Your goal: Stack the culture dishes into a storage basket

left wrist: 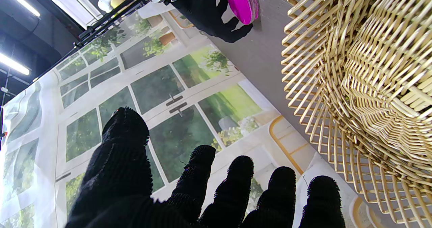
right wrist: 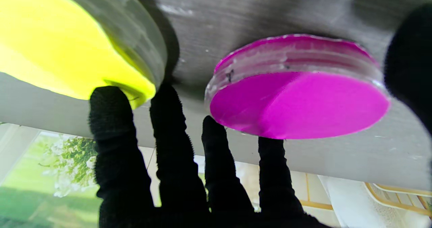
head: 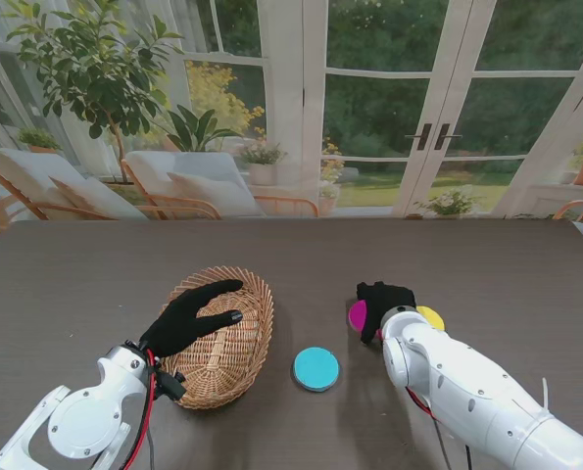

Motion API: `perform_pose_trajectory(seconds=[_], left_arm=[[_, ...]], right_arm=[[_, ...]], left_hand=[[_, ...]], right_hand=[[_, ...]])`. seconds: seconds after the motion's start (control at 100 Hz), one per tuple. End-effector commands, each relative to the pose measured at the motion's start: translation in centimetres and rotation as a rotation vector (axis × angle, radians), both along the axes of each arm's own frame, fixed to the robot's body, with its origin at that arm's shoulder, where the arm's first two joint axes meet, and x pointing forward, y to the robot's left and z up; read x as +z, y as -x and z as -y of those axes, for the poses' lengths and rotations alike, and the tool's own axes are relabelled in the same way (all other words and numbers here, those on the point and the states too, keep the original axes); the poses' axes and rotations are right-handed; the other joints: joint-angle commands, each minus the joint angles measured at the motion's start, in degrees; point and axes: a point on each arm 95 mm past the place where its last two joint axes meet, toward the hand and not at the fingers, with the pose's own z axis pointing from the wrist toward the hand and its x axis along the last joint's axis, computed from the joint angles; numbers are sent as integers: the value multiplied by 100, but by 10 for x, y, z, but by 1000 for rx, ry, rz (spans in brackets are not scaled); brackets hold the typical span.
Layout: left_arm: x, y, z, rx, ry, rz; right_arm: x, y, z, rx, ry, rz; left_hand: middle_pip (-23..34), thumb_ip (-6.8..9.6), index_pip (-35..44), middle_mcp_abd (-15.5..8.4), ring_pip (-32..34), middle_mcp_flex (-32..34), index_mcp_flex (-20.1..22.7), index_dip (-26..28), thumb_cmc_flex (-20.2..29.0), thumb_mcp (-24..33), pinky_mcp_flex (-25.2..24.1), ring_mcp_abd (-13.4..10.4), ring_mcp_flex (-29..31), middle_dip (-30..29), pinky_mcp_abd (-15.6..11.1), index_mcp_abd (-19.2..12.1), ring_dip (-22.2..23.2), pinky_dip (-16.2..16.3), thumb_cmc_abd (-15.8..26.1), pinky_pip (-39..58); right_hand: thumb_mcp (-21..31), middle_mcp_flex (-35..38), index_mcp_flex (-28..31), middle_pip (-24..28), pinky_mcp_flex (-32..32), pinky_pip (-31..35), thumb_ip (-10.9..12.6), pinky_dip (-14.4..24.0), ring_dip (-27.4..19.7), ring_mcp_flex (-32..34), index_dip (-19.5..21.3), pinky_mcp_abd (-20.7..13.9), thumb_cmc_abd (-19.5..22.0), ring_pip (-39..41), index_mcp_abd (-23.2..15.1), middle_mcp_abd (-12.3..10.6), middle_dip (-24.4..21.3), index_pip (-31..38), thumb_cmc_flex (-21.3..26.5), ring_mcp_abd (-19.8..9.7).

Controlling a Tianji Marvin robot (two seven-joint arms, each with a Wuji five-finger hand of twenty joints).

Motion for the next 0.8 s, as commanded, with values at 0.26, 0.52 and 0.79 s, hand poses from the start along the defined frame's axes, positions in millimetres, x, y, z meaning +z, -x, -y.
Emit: perform_pose_trajectory(seconds=[0.26,0.52,0.79], left_arm=[[-1,2,1,-14,-1,-15],[-1,2,1,-14,1,-17],[-1,3,1,-13,2,-17]], right_arm=[[-31,12,0,-13,-28,-44],[-34,12,1,-15,-42,-17],[-35,13,1,-12,-58,6]], left_hand=[[18,86,27,-11,71,95,53,41,-121,-109,43,58,259,62,-50,-10,79,89,271,43],[20,83,33,1,76,102,77,44,-121,-111,53,70,275,63,-49,-12,84,97,299,46],[21,82,43,17,80,109,108,47,-120,-114,63,79,287,62,-42,-11,88,103,305,48]], right_hand=[[871,1296,925,351,298,573,239,27,191,1389,393,-265,-400,480,-147,128,242,623,883,-626],[1041,1999,1396,393,912,731,324,-77,217,2064,733,-288,-374,365,-243,-52,324,1091,1119,-857],[1177,2382,1592,518,1330,922,365,-76,313,2522,852,-372,-396,356,-259,-172,441,1231,1257,-1056]])
